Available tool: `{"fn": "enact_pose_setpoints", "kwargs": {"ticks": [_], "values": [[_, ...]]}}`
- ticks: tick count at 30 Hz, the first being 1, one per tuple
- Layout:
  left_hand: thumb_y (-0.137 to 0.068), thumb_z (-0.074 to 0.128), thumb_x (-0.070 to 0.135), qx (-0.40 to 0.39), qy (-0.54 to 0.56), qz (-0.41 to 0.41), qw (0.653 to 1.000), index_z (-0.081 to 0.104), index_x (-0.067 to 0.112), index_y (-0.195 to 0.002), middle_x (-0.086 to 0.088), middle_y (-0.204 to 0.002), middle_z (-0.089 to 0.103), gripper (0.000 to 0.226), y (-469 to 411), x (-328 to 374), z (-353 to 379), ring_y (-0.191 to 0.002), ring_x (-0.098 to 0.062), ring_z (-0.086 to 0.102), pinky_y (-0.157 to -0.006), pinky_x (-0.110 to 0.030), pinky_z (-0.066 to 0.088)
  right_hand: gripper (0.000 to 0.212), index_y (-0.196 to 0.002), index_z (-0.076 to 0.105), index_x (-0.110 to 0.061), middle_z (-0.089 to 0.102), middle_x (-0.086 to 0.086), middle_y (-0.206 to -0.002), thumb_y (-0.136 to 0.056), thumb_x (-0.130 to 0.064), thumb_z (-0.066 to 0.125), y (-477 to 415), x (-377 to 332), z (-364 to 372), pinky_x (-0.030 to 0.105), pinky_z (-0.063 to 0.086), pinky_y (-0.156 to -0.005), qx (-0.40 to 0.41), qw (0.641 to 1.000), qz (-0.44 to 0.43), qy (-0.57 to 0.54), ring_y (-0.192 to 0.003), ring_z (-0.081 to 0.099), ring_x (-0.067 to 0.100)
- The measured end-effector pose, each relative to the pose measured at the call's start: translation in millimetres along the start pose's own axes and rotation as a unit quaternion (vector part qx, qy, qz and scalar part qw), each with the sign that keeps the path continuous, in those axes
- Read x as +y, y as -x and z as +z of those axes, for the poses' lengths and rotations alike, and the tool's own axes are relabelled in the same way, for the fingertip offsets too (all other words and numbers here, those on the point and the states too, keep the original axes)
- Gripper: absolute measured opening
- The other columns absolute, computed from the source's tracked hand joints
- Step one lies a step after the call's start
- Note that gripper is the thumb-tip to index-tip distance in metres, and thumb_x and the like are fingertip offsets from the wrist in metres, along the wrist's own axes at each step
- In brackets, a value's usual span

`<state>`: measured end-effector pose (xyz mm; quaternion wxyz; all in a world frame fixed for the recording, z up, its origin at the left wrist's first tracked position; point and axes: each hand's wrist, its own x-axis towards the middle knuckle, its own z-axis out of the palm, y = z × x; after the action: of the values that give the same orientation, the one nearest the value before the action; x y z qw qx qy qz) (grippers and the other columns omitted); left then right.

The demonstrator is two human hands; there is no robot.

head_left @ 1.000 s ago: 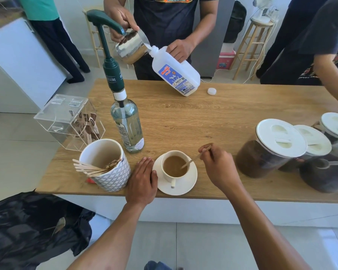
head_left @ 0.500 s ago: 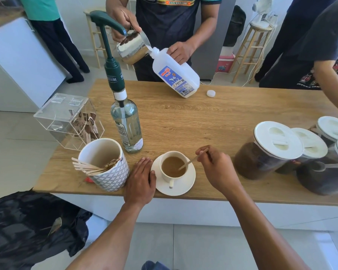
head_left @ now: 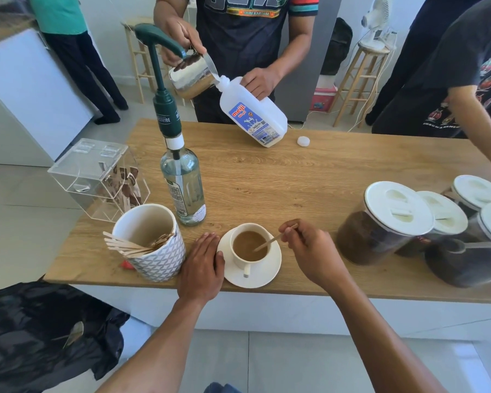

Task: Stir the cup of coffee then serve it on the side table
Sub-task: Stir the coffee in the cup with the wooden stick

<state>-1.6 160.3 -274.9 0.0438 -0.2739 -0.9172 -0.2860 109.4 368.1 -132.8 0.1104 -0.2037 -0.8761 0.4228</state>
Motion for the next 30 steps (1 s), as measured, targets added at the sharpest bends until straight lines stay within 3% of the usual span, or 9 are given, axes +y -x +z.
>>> {"fn": "enact_pose_setpoints", "kwargs": {"ticks": [3, 7, 11, 13, 16, 20, 24, 26, 30], "values": [[-0.101, 0.03, 0.034, 0.001, 0.0, -0.003, 1.0, 0.058, 0.008, -0.137, -0.009, -0.142, 0.058, 0.053, -1.6, -1.1, 0.1, -0.138, -0.025, 0.047, -0.117, -0.042, 0.036, 0.019, -0.098, 0.068, -0.022, 0.069, -0.016, -0.081, -0.099, -0.021, 0.048, -4.0, -0.6, -5.3, 0.03, 0.053, -0.07, 0.014, 1.0, 0.0, 0.002, -0.076, 0.066, 0.008], [-0.101, 0.029, 0.035, -0.003, -0.005, -0.004, 1.0, 0.057, 0.009, -0.138, -0.008, -0.143, 0.057, 0.053, -0.8, -1.8, -0.1, -0.139, -0.025, 0.046, -0.117, -0.043, 0.035, 0.019, -0.092, 0.067, -0.022, 0.07, -0.013, -0.087, -0.099, -0.02, 0.049, 0.2, -7.5, 0.0, 0.03, 0.051, -0.072, -0.046, 0.999, -0.011, 0.005, -0.078, 0.066, 0.012], [-0.102, 0.029, 0.036, -0.003, -0.008, -0.005, 1.0, 0.056, 0.01, -0.139, -0.008, -0.144, 0.057, 0.053, -2.0, -2.0, -0.4, -0.139, -0.025, 0.046, -0.117, -0.042, 0.035, 0.019, -0.093, 0.066, -0.021, 0.069, -0.011, -0.082, -0.099, -0.021, 0.048, -1.6, -6.4, -4.9, 0.026, 0.05, -0.066, 0.006, 1.0, -0.008, 0.006, -0.075, 0.066, 0.012], [-0.101, 0.03, 0.035, -0.005, -0.01, -0.006, 1.0, 0.057, 0.009, -0.138, -0.008, -0.144, 0.057, 0.052, -2.1, -2.7, -0.2, -0.139, -0.025, 0.046, -0.118, -0.041, 0.034, 0.019, -0.097, 0.068, -0.02, 0.07, -0.011, -0.085, -0.099, -0.02, 0.049, -1.8, -7.4, -2.9, 0.024, 0.051, -0.07, -0.007, 1.0, -0.019, 0.002, -0.079, 0.067, 0.009], [-0.101, 0.03, 0.035, -0.008, -0.009, -0.005, 1.0, 0.057, 0.009, -0.138, -0.008, -0.144, 0.057, 0.052, -1.5, -0.7, 0.2, -0.139, -0.025, 0.046, -0.118, -0.04, 0.033, 0.019, -0.093, 0.068, -0.018, 0.07, -0.014, -0.087, -0.098, -0.02, 0.049, 1.9, -6.4, -1.1, 0.03, 0.054, -0.073, -0.037, 0.999, -0.01, -0.004, -0.081, 0.067, 0.009], [-0.102, 0.029, 0.036, -0.007, -0.012, -0.006, 1.0, 0.056, 0.011, -0.139, -0.008, -0.145, 0.056, 0.053, -1.9, -1.2, -0.8, -0.139, -0.025, 0.045, -0.118, -0.04, 0.033, 0.018, -0.093, 0.066, -0.023, 0.07, -0.011, -0.081, -0.099, -0.021, 0.049, -0.5, -3.4, -6.3, 0.03, 0.051, -0.065, 0.015, 1.0, -0.004, -0.008, -0.071, 0.064, 0.007], [-0.101, 0.029, 0.036, -0.006, -0.004, -0.01, 1.0, 0.057, 0.009, -0.138, -0.008, -0.143, 0.057, 0.053, -1.2, 1.5, -1.5, -0.139, -0.026, 0.046, -0.117, -0.041, 0.035, 0.018, -0.094, 0.066, -0.029, 0.073, -0.001, -0.083, -0.097, -0.022, 0.049, 2.4, -4.4, -0.9, 0.041, 0.055, -0.07, -0.036, 0.999, -0.005, -0.002, -0.076, 0.067, 0.024], [-0.101, 0.029, 0.035, -0.007, -0.001, -0.007, 1.0, 0.057, 0.009, -0.138, -0.008, -0.143, 0.057, 0.053, -1.4, 2.7, -0.9, -0.139, -0.025, 0.046, -0.117, -0.041, 0.035, 0.019, -0.09, 0.064, -0.028, 0.072, 0.0, -0.08, -0.097, -0.022, 0.048, 1.0, -2.1, -5.0, 0.043, 0.055, -0.067, -0.016, 1.0, 0.01, -0.003, -0.074, 0.067, 0.027], [-0.101, 0.031, 0.035, -0.007, -0.008, -0.008, 1.0, 0.056, 0.01, -0.139, -0.008, -0.144, 0.056, 0.052, -1.1, -0.6, -2.2, -0.14, -0.025, 0.045, -0.118, -0.042, 0.034, 0.018, -0.094, 0.066, -0.027, 0.071, -0.006, -0.08, -0.098, -0.023, 0.049, -2.6, -3.6, -7.0, 0.041, 0.055, -0.068, -0.014, 1.0, -0.003, 0.001, -0.071, 0.066, 0.021]]}}
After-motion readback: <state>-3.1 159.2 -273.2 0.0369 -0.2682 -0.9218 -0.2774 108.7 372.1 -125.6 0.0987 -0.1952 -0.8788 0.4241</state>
